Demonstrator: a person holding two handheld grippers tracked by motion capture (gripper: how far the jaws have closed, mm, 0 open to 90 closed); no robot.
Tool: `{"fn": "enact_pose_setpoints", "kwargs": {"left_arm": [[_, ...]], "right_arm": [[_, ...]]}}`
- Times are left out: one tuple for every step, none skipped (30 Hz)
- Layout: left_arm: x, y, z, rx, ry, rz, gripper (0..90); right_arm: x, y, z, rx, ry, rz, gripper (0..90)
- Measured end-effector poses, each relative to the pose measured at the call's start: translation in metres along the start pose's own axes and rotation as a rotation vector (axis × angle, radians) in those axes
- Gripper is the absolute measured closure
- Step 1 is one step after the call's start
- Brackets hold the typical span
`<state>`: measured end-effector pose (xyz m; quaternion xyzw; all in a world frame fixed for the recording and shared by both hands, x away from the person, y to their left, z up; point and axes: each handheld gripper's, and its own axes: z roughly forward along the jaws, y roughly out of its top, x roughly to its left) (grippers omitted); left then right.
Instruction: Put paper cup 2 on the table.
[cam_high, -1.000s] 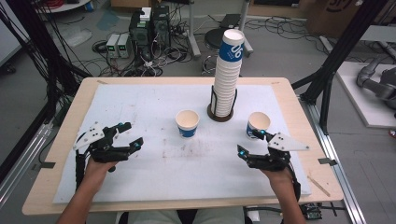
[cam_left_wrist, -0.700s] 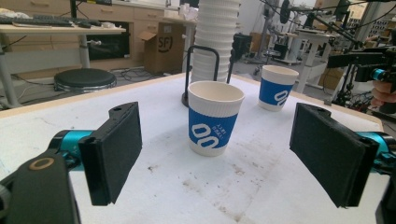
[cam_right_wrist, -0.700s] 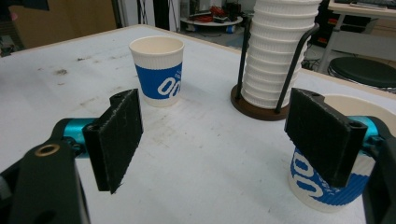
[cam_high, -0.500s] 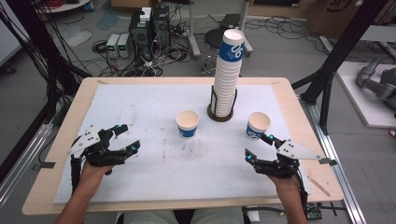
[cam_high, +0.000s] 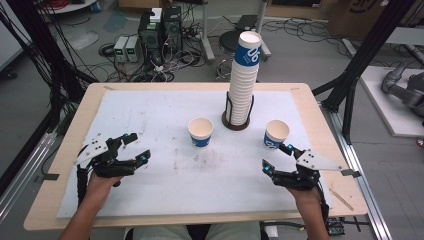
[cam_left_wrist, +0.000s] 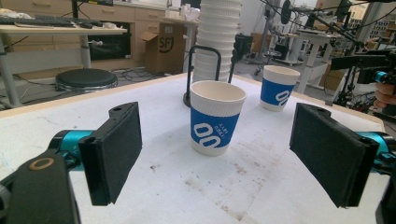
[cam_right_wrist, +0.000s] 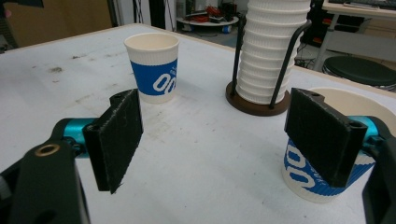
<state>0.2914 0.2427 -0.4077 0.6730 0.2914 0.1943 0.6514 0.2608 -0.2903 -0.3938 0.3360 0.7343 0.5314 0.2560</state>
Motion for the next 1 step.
{"fn": "enact_pose_setpoints", "kwargs": {"left_arm": [[0.0004, 0.0002, -0.0002, 0.0, 0.001, 0.002, 16.9]], "right_arm": [[0.0003, 0.0001, -0.0002, -0.001, 0.001, -0.001, 19.8]]}}
